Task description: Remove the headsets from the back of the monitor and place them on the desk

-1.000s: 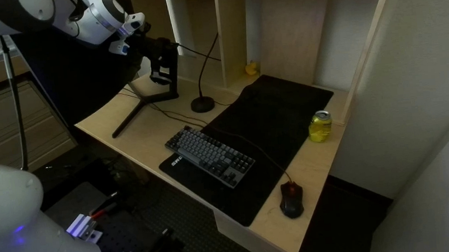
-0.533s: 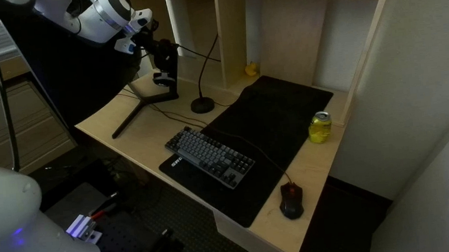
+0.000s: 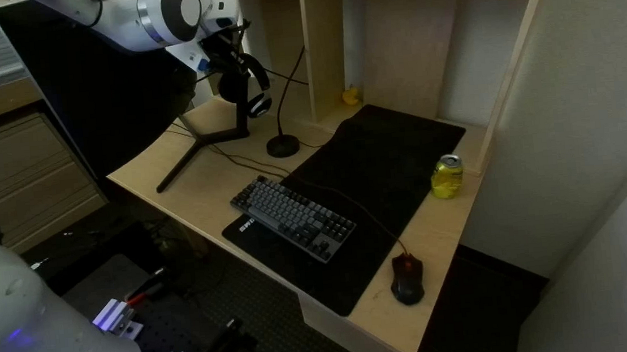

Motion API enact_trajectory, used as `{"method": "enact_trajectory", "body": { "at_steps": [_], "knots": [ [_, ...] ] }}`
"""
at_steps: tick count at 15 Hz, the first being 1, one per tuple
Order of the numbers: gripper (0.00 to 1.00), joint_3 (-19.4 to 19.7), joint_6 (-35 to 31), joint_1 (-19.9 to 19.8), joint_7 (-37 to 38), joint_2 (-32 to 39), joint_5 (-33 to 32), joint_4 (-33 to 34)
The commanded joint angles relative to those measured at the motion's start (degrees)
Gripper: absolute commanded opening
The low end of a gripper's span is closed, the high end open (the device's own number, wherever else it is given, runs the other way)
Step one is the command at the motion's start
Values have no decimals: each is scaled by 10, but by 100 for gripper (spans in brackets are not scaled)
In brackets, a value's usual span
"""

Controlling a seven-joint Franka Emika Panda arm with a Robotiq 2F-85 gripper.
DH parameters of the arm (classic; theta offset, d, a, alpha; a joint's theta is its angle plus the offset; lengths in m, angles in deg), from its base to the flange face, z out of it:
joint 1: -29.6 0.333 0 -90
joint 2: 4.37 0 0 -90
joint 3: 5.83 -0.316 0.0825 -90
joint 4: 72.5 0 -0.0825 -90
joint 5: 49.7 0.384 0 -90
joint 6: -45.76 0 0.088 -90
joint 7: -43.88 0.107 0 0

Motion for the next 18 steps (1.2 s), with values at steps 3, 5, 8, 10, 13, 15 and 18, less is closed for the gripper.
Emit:
{"method": "enact_trajectory", "body": {
  "at_steps": [3, 5, 8, 10, 13, 15, 18],
  "knots": [
    [56, -38, 35, -37, -140, -122, 261, -109],
    [70, 33, 109, 14, -191, -182, 363, -127],
    [67, 6, 139, -30, -155, -173, 347, -110],
    [100, 23, 186, -43, -157, -220, 363, -128],
    [100, -2, 183, -43, -99, -168, 346, -94],
    [100, -9, 188, -34, -49, -115, 392, -47],
    [100, -22, 196, -40, 69, -23, 374, 49]
  ]
}}
